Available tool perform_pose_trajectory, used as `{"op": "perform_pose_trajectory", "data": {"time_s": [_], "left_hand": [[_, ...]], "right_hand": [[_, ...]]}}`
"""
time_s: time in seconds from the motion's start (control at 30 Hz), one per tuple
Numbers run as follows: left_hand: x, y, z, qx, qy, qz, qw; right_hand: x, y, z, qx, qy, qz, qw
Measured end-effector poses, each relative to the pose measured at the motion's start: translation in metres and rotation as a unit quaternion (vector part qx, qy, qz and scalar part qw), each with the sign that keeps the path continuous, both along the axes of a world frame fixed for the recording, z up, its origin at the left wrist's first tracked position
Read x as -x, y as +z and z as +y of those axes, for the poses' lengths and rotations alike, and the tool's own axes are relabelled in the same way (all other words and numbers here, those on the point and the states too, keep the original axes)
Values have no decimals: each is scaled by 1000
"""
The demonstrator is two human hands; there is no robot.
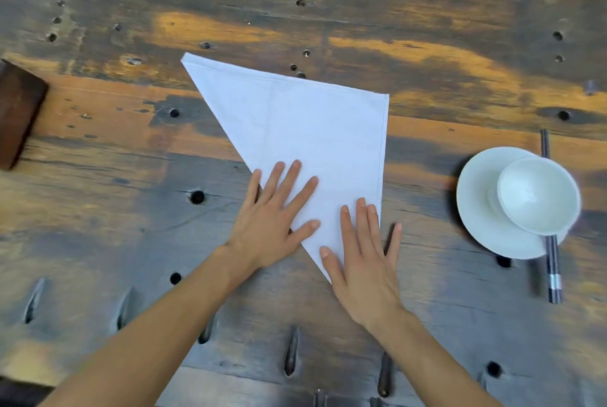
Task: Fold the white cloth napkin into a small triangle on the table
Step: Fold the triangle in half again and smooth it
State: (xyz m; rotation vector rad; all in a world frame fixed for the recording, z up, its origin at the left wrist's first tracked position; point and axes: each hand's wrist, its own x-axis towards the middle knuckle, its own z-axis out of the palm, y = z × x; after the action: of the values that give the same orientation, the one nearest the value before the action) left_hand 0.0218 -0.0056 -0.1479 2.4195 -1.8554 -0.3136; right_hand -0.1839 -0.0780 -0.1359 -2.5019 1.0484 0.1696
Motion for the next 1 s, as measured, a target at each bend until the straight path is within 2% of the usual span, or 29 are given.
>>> {"op": "perform_pose_trajectory", "data": {"time_s": [0.13, 0.3, 0.4, 0.5, 0.73, 0.9, 1.0], "left_hand": [[4, -7, 7, -21, 34, 5, 999], [6, -5, 5, -34, 43, -2, 998], [17, -2, 8, -16, 44, -21, 999], [36, -4, 22, 12, 15, -6, 1000], [40, 2, 21, -69, 16, 0, 997], [40, 8, 20, -111, 17, 13, 994], [39, 10, 21, -72, 1, 27, 997]], "right_hand": [[16, -5, -18, 25, 65, 46, 996], [29, -6, -27, 39, 52, 70, 995], [19, 1, -20, 54, 35, 33, 997], [21, 8, -9, 48, 84, -8, 995], [92, -1, 0, 67, 194, 49, 978], [93, 11, 13, 31, 150, 61, 986], [86, 23, 25, -19, 56, 32, 998]]}}
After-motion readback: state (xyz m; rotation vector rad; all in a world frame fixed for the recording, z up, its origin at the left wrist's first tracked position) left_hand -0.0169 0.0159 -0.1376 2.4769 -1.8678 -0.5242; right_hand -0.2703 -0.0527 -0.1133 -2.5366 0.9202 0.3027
